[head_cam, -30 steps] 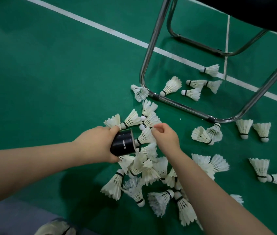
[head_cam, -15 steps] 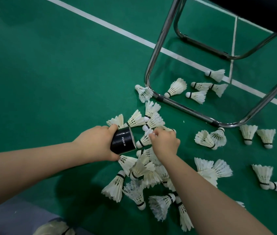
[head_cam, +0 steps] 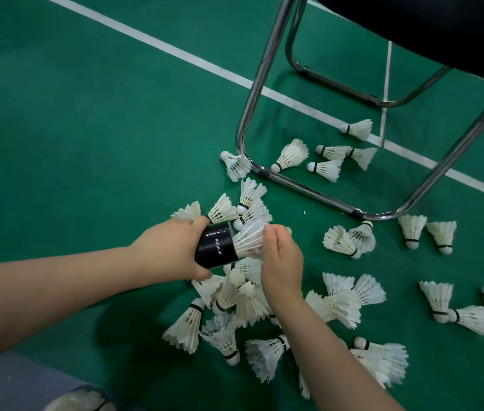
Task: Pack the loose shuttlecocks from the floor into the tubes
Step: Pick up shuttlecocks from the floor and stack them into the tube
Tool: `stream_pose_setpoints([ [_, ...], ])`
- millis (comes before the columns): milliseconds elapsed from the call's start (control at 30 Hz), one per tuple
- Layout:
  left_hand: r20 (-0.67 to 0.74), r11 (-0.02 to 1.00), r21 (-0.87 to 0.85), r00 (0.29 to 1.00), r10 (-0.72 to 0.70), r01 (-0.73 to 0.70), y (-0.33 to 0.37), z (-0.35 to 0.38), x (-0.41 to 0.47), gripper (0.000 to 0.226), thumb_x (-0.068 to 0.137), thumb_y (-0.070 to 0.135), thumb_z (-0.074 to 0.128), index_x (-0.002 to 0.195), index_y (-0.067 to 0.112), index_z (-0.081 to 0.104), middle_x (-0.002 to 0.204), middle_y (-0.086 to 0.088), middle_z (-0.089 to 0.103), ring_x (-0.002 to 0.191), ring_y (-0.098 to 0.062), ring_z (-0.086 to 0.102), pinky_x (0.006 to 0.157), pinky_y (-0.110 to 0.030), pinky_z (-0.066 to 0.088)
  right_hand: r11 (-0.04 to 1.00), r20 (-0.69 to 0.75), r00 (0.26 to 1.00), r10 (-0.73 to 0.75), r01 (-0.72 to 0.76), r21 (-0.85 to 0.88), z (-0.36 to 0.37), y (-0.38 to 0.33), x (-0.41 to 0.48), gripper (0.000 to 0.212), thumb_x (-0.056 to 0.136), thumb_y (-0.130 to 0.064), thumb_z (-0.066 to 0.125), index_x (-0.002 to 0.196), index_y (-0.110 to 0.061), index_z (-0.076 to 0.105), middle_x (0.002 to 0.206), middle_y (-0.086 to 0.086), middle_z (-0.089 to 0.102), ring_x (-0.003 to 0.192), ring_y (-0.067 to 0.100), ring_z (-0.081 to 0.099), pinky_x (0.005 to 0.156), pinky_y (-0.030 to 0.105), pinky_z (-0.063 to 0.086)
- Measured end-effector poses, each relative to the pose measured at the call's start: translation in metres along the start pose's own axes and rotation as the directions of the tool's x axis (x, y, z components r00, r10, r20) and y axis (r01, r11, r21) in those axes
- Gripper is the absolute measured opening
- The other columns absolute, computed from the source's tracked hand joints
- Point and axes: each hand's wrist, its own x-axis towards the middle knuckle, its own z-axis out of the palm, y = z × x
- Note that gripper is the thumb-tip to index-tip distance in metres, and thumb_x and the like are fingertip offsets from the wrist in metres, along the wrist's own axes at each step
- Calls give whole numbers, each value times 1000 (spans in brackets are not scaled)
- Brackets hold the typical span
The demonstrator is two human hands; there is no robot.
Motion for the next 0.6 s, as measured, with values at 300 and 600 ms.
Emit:
stream_pose_setpoints([
  [300,-13,999,10,999,32,-32,7,-1,4,60,64,55,70,108,24,44,95,6,58,85,-14,56,66,-30,49,911,534,826,180,-345,228,-7,-10,0,40,88,-52,47,93,-20,69,94,0,70,92,2,62,86,13,42],
  [600,-1,994,64,997,84,-83,9,1,7,62,66,55,67,114,23,44,101,5,59,91,-17,56,69,-31,49,932,841,515,168,-362,35,2,-4,23,45,61,-45,66,102,-27,65,104,-3,66,107,17,57,105,39,35],
])
